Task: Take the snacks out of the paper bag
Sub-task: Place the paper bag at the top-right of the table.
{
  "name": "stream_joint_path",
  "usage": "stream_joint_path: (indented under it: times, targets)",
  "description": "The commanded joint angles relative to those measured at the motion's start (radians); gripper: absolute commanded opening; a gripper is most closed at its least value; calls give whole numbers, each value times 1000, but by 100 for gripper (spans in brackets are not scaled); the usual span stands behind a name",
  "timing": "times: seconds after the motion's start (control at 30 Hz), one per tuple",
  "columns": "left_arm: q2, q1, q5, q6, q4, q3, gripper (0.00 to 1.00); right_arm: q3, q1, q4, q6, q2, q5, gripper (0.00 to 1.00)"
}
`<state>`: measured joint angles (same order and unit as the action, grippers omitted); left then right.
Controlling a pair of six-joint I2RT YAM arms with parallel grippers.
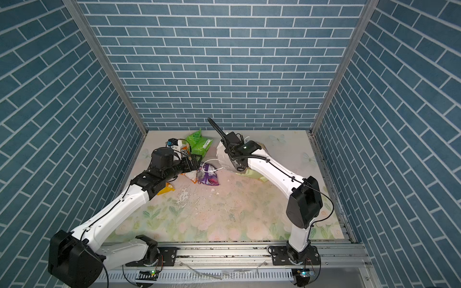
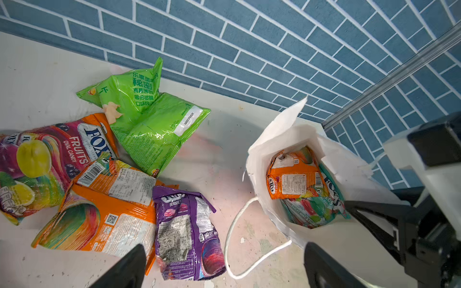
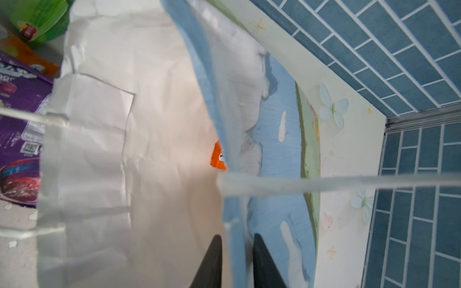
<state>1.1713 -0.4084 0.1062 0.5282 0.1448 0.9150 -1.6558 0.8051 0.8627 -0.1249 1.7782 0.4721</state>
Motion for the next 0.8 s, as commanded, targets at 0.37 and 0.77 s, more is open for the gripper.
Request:
stream_joint_path:
  times: [0.37,0.77]
  targets:
    - [-58,-10,35,17,-10,-37,100,202,133,-27,-52,-126,58,17]
    - [-151,-56,49,4,45,-88,100,293,171,-77,-133,-262,-6,48]
